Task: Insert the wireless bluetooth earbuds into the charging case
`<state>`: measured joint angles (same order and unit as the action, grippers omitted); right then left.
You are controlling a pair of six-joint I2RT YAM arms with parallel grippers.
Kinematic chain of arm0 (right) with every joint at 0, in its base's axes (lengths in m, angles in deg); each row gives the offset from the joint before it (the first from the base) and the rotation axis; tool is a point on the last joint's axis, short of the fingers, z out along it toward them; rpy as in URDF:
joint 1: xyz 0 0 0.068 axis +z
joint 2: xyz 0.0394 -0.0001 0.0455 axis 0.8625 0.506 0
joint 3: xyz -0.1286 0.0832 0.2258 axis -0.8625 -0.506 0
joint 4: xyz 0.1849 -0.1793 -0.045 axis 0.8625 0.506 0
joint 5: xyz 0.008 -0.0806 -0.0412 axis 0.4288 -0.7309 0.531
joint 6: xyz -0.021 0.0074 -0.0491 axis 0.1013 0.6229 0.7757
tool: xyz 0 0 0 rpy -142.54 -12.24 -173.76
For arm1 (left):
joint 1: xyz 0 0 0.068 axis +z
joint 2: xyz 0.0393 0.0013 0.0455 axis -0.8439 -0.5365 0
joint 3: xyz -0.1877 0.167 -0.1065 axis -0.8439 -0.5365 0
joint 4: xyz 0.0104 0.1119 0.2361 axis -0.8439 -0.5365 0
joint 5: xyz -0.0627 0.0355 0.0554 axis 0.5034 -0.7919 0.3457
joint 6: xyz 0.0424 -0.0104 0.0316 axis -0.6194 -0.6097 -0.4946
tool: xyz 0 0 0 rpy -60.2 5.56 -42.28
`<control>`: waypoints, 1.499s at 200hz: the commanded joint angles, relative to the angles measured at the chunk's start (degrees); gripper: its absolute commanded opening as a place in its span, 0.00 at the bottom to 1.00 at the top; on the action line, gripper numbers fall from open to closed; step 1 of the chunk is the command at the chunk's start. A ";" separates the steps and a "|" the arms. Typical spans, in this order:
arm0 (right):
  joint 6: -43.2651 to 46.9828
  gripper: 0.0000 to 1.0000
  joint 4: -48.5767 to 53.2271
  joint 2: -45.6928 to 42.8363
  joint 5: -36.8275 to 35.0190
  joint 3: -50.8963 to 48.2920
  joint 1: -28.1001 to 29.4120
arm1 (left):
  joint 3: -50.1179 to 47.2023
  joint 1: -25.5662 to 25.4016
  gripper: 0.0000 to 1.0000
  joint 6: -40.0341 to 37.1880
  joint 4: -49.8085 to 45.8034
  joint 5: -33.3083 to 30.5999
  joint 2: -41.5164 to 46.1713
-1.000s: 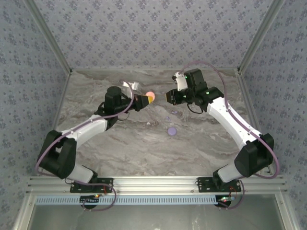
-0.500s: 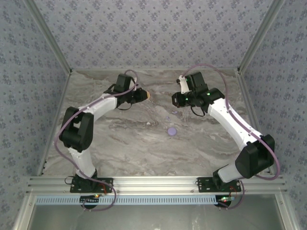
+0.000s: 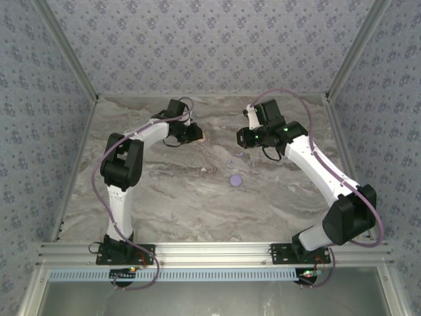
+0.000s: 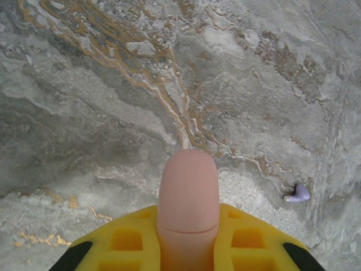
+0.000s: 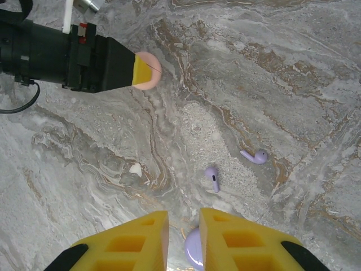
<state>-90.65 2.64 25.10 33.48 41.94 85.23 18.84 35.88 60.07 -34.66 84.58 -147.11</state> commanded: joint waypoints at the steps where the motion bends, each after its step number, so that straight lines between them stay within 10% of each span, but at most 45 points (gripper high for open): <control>1: -0.85 0.24 1.58 0.04 -0.77 -0.32 -0.33 | 2.39 0.67 0.17 -1.14 -2.26 1.51 -2.03; 138: -0.41 0.38 2.76 2.15 -1.32 -1.00 -1.67 | 3.46 1.23 0.55 -7.58 -7.83 -10.99 -0.79; 217: -1.20 0.43 0.21 2.34 7.11 -10.12 -6.34 | -3.70 0.22 0.56 -8.27 -6.59 -7.21 14.36; 300: -1.16 0.36 -1.89 7.86 10.95 -16.34 -7.44 | -14.05 -13.60 0.49 -2.96 -4.20 -1.06 21.31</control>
<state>-91.09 1.65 30.69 42.81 26.14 78.21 7.52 25.24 54.15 -40.10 80.06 -127.18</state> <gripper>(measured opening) 0.379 0.507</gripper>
